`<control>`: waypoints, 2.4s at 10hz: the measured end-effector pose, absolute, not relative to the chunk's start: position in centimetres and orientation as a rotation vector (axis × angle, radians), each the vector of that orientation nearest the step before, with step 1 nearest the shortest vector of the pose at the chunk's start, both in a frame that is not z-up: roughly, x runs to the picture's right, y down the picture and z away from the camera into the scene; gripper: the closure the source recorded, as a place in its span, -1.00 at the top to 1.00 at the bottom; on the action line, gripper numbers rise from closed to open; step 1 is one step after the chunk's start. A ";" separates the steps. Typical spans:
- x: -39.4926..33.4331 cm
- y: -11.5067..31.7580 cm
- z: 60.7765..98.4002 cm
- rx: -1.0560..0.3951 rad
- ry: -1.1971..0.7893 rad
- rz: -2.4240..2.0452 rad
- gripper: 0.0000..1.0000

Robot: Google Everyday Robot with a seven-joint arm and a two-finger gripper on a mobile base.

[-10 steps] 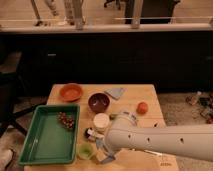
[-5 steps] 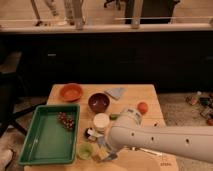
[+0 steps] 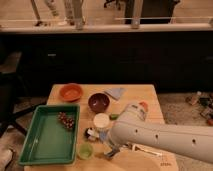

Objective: Place sponge in red bowl

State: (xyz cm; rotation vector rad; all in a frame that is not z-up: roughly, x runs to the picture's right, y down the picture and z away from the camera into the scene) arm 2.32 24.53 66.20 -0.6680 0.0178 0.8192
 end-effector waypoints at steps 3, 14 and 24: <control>2.6 21.3 67.3 -0.614 -0.030 0.701 -1.00; 2.3 15.6 69.5 -0.662 -0.339 0.692 -1.00; -1.7 11.4 70.7 -0.571 -0.420 0.539 -1.00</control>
